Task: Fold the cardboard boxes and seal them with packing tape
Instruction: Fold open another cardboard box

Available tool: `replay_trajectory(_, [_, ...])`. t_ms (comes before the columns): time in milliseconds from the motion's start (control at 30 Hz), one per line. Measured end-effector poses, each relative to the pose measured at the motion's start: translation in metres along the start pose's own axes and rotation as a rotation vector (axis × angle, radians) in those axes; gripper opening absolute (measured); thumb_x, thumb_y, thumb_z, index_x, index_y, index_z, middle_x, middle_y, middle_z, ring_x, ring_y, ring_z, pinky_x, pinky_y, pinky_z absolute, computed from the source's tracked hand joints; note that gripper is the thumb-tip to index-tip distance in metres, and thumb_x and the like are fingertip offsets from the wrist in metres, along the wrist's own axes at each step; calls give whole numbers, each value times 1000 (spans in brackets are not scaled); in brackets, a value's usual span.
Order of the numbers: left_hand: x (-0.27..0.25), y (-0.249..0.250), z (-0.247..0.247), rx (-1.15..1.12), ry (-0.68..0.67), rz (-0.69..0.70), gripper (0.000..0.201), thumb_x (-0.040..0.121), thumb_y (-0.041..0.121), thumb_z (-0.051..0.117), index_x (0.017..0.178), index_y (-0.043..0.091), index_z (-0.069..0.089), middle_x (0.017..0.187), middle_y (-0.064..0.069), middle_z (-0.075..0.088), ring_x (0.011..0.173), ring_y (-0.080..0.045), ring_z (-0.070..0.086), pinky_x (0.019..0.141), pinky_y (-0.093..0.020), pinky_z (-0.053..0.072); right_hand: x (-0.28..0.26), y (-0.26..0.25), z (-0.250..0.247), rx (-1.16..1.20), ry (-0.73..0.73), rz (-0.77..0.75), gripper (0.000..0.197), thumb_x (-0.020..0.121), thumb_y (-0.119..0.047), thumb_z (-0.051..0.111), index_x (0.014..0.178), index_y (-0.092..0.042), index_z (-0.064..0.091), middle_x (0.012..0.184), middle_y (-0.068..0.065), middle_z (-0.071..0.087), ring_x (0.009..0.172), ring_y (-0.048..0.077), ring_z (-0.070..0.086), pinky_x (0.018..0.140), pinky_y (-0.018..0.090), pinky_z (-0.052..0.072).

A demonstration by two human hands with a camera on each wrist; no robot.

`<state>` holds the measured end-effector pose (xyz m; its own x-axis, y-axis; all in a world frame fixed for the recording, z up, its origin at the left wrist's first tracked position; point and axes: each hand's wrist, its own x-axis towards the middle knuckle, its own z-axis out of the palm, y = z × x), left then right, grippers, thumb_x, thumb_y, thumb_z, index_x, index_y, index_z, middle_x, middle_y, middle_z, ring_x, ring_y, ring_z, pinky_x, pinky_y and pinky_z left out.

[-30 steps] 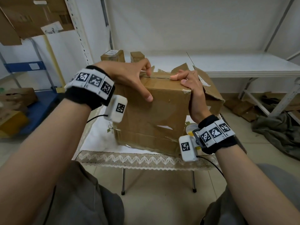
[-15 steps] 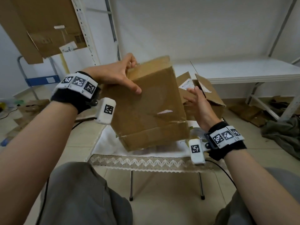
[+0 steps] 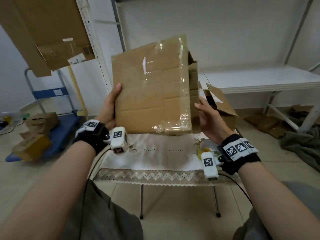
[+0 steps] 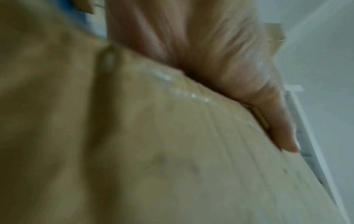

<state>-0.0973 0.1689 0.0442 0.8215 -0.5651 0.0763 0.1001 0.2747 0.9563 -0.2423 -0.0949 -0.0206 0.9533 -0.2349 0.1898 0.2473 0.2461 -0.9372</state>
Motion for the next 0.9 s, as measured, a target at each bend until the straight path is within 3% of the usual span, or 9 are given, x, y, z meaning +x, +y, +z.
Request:
replay_trajectory(100, [1, -32, 0, -61, 102, -59, 54, 101, 55, 38, 121, 16, 70, 105, -9, 75, 89, -23, 74, 71, -36, 62, -4, -4, -1, 16, 38, -47, 59, 77, -22, 65, 136, -19, 56, 125, 10, 65, 114, 31, 59, 94, 48, 49])
replay_trajectory(167, [-1, -51, -4, -14, 110, -143, 56, 101, 58, 41, 130, 15, 63, 109, -11, 73, 92, -24, 72, 81, -39, 61, -4, -7, 0, 78, 92, -25, 50, 72, -20, 64, 121, -16, 60, 110, 10, 64, 100, 30, 60, 81, 44, 51])
replay_trajectory(233, [-5, -67, -3, 3, 72, -241, 54, 103, 55, 40, 107, 14, 75, 100, -13, 71, 87, -24, 71, 83, -39, 59, -6, -11, 2, 160, 110, 1, 46, 71, -18, 57, 117, -12, 53, 101, 9, 60, 88, 25, 59, 69, 35, 53])
replay_trajectory(333, [-24, -75, 16, -27, -37, -296, 76, 110, 27, 24, 54, 11, 73, 60, -3, 67, 51, -13, 66, 52, -26, 57, -8, -16, 7, 167, 96, 6, 47, 68, -16, 54, 114, -10, 50, 96, 8, 58, 82, 22, 58, 64, 31, 53])
replay_trajectory(533, [-52, -76, 22, 4, 28, -301, 83, 107, 7, 22, 34, 7, 61, 42, -2, 58, 35, -7, 57, 38, -19, 47, -16, -17, 16, 114, 30, 117, 50, 57, -22, 61, 105, -7, 54, 80, 6, 66, 69, 20, 66, 57, 27, 55])
replay_trajectory(700, [-54, -76, 12, 31, 123, -313, 75, 108, 9, 25, 44, 8, 64, 47, -3, 59, 39, -11, 58, 38, -19, 48, -18, -18, 23, 147, -32, 83, 76, 50, -38, 77, 116, -8, 56, 86, 4, 73, 75, 17, 71, 61, 30, 58])
replay_trajectory(767, [-61, -72, 20, 36, 106, -361, 68, 109, 4, 26, 48, 1, 55, 41, -4, 55, 33, -7, 54, 35, -17, 44, -19, -20, 23, 168, -21, 96, 74, 54, -37, 71, 119, -6, 56, 90, 7, 71, 76, 19, 70, 62, 30, 58])
replay_trajectory(833, [-74, -65, 25, 126, 274, -462, 47, 105, -4, 32, 66, 2, 57, 40, -9, 57, 37, 5, 54, 40, -9, 39, -20, -22, 23, 140, -9, 103, 60, 57, -31, 65, 111, -7, 57, 84, 4, 71, 72, 17, 70, 60, 27, 57])
replay_trajectory(900, [-79, -58, 23, 552, 423, -492, 25, 104, 5, 43, 124, -3, 57, 105, -28, 69, 93, 2, 67, 64, -8, 38, -20, -22, 26, 50, 29, 105, 25, 72, -23, 61, 92, -8, 58, 71, 0, 69, 62, 13, 66, 54, 19, 53])
